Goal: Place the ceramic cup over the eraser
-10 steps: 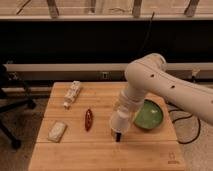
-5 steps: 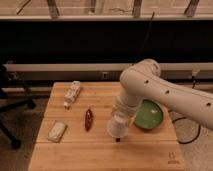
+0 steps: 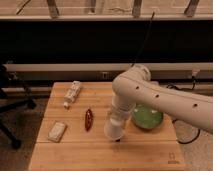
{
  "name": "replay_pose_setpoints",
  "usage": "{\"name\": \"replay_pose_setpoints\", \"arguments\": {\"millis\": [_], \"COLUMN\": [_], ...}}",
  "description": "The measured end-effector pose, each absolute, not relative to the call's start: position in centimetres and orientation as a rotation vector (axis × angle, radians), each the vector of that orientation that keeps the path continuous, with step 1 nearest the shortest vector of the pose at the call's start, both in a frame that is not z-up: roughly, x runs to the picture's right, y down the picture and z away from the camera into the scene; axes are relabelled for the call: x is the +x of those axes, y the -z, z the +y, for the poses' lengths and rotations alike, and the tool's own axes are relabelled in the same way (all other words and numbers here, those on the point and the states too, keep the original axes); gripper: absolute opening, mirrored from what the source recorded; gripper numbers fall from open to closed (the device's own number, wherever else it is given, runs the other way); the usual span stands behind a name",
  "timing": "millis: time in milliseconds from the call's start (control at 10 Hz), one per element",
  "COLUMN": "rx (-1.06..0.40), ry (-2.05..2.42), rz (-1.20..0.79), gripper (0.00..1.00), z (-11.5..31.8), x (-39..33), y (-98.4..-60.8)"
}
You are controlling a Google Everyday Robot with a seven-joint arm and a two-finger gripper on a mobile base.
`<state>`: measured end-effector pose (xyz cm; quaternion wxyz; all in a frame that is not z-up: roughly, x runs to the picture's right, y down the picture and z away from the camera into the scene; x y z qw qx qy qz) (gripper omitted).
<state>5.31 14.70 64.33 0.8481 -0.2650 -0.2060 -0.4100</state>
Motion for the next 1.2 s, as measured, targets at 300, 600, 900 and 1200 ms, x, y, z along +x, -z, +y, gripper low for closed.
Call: {"name": "replay_pose_setpoints", "arguments": {"millis": [300, 600, 900, 1200], "rx": [-0.55, -0.576, -0.604, -0.618], "ry": [0.86, 0.856, 0.84, 0.821], "rz": [-0.421, -0.412, -0.389, -0.365], "gripper": [0.21, 0.53, 0.79, 0.8], "z": [15.4, 16.6, 17.5, 17.3], "x": [4.7, 4.3, 4.7, 5.7], "y": [-66.4, -68.6, -70.2, -71.0]}}
